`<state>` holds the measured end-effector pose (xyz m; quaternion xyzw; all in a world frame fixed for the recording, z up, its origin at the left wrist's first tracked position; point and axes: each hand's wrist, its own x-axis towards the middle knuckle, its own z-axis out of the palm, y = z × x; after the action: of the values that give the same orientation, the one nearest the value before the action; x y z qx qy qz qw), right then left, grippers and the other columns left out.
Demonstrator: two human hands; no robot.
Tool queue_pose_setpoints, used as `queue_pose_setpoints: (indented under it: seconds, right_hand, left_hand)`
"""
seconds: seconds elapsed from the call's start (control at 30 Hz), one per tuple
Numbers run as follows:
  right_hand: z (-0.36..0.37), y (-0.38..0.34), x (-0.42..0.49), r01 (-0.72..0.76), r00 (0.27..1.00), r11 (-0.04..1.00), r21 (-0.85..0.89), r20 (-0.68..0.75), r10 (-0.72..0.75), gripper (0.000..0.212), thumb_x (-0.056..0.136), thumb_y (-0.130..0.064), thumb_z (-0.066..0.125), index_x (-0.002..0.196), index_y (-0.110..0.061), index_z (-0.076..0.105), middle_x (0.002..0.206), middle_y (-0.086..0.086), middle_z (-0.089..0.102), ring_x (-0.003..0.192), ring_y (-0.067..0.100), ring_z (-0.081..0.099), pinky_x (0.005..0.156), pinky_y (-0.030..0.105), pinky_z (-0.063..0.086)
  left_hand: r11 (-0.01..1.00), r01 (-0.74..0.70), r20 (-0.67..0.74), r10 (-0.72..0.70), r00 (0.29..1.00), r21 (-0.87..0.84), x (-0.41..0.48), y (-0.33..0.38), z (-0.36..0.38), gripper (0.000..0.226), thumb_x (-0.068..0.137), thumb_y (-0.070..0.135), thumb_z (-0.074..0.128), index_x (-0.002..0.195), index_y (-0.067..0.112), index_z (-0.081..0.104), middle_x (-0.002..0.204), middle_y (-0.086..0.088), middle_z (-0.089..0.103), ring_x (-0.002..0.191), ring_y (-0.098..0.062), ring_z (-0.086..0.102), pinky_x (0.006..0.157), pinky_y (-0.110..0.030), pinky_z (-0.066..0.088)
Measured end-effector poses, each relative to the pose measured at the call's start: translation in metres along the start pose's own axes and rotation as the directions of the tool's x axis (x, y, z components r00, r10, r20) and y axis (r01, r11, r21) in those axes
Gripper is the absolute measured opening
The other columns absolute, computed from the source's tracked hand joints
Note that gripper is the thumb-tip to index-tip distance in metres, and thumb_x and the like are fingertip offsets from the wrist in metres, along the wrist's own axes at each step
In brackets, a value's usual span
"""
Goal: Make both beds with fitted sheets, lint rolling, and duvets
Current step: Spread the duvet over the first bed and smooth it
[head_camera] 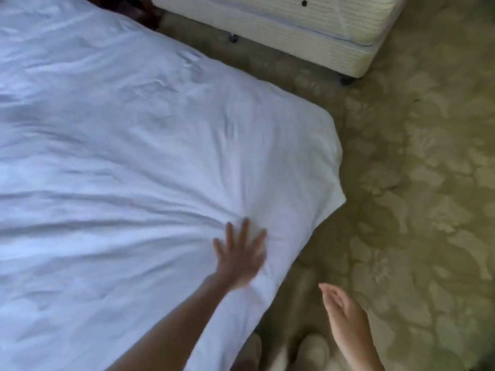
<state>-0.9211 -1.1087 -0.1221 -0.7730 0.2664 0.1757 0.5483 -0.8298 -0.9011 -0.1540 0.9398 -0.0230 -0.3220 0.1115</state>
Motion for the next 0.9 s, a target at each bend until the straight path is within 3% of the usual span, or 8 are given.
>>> queue_pose_setpoints:
  seconds: [0.17,0.23,0.33,0.47,0.57,0.63,0.73,0.9]
  right_hand:
    - [-0.031,-0.055,0.087,0.017,0.997,0.998,-0.055,0.076,-0.013,0.015,0.095,-0.009,0.051,0.099,-0.017,0.063,0.096,-0.006,0.063,0.101,0.015,0.058,0.083,0.021,0.039]
    - [-0.048,-0.072,0.124,0.043,0.992,0.997,-0.071,0.118,-0.035,0.016,0.096,-0.010,0.051,0.099,-0.020,0.063,0.101,-0.003,0.065,0.103,0.014,0.059,0.081,0.016,0.044]
    - [-0.078,-0.102,0.186,0.122,0.981,0.990,-0.070,0.157,-0.109,0.024,0.095,-0.007,0.051,0.090,-0.027,0.062,0.099,-0.007,0.066,0.102,0.014,0.061,0.078,0.006,0.044]
    - [-0.118,-0.144,0.260,0.203,0.957,0.965,-0.165,0.242,-0.160,0.029,0.096,-0.007,0.048,0.091,-0.033,0.060,0.102,-0.010,0.065,0.098,-0.001,0.059,0.088,0.014,0.044]
    - [-0.134,-0.178,0.305,0.241,0.948,0.955,-0.172,0.251,-0.195,0.029,0.096,-0.003,0.046,0.091,-0.028,0.061,0.098,-0.008,0.065,0.096,0.002,0.059,0.078,0.000,0.040]
    - [-0.136,-0.200,0.333,0.253,0.945,0.952,-0.173,0.253,-0.206,0.027,0.096,-0.001,0.046,0.091,-0.023,0.062,0.096,-0.008,0.065,0.096,0.005,0.060,0.077,-0.001,0.040]
    - [-0.123,-0.235,0.366,0.277,0.926,0.943,-0.183,0.312,-0.212,0.031,0.096,-0.002,0.047,0.087,-0.027,0.063,0.097,-0.004,0.067,0.085,-0.015,0.059,0.073,-0.001,0.040]
    - [-0.072,-0.303,0.439,0.356,0.876,0.908,-0.220,0.416,-0.243,0.038,0.092,-0.004,0.053,0.079,-0.036,0.069,0.093,-0.007,0.071,0.086,0.000,0.064,0.072,0.003,0.043]
  left_hand:
    - [0.733,-0.433,0.005,0.511,0.860,-0.524,-0.035,0.060,-0.022,0.033,0.095,0.024,0.047,0.123,0.034,0.061,0.123,0.012,0.062,0.108,0.001,0.057,0.096,-0.022,0.045]
    - [0.725,-0.442,-0.402,0.245,0.882,-0.528,0.024,0.056,-0.065,0.030,0.093,0.022,0.044,0.112,0.025,0.066,0.110,0.010,0.068,0.097,0.000,0.063,0.086,-0.026,0.051]
    - [0.891,-0.226,-0.747,-0.167,0.643,-0.394,0.138,0.050,-0.144,0.046,0.091,0.031,0.034,0.125,0.012,0.059,0.127,-0.007,0.060,0.118,-0.024,0.056,0.097,-0.038,0.045]
    - [0.985,0.096,-0.521,-0.156,0.839,-0.140,0.228,0.103,-0.133,0.054,0.098,0.048,0.012,0.144,0.031,0.033,0.154,-0.010,0.030,0.140,-0.045,0.020,0.097,-0.067,0.033]
    - [0.903,-0.417,-0.037,0.423,0.905,0.103,0.214,0.176,-0.090,0.060,0.097,0.054,0.001,0.145,0.035,0.032,0.158,0.003,0.018,0.146,-0.028,-0.005,0.111,-0.062,0.009]
    - [0.798,-0.531,0.086,0.573,0.815,-0.284,0.201,0.198,-0.112,0.046,0.101,0.048,0.028,0.144,0.036,0.035,0.155,0.014,0.024,0.146,-0.009,0.009,0.119,-0.046,0.009]
    - [0.740,-0.412,-0.317,0.277,0.907,-0.532,0.226,0.164,-0.170,0.041,0.099,0.037,0.042,0.138,0.029,0.046,0.149,0.014,0.037,0.139,-0.001,0.028,0.114,-0.031,0.030]
    - [0.866,0.246,-0.573,-0.477,0.666,-0.435,0.316,0.021,-0.231,0.059,0.095,0.047,0.023,0.144,0.019,0.039,0.154,-0.007,0.029,0.144,-0.033,0.018,0.104,-0.059,0.033]
